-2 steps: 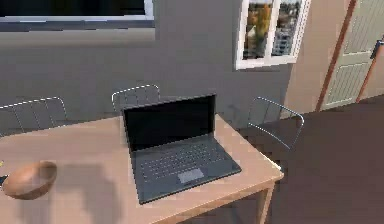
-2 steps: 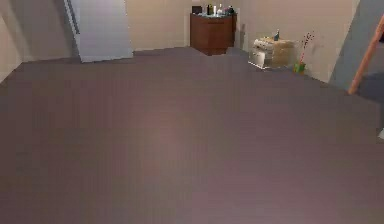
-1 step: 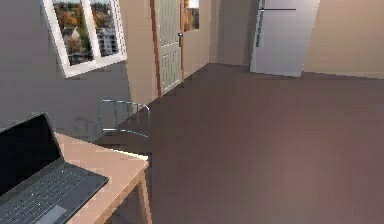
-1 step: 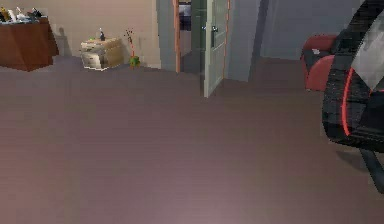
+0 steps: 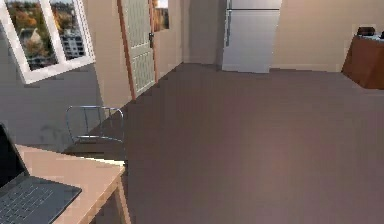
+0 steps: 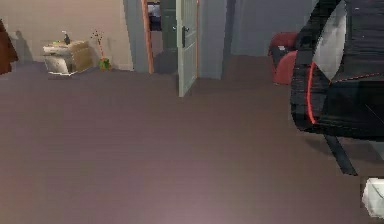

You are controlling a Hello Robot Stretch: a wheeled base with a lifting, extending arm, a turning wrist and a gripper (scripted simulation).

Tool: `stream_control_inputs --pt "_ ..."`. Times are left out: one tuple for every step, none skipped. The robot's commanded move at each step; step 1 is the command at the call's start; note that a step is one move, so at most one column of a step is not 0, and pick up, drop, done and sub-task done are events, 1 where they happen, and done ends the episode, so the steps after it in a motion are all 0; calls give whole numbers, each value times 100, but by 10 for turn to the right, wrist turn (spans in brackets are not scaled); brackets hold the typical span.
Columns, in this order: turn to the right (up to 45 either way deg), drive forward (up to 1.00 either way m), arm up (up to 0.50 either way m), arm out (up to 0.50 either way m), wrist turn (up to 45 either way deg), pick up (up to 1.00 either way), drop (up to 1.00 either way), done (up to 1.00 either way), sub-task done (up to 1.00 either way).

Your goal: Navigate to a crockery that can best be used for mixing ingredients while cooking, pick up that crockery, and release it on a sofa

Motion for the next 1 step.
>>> stream_control_inputs --pt "30 0 0 0 0 0 0 0 0"
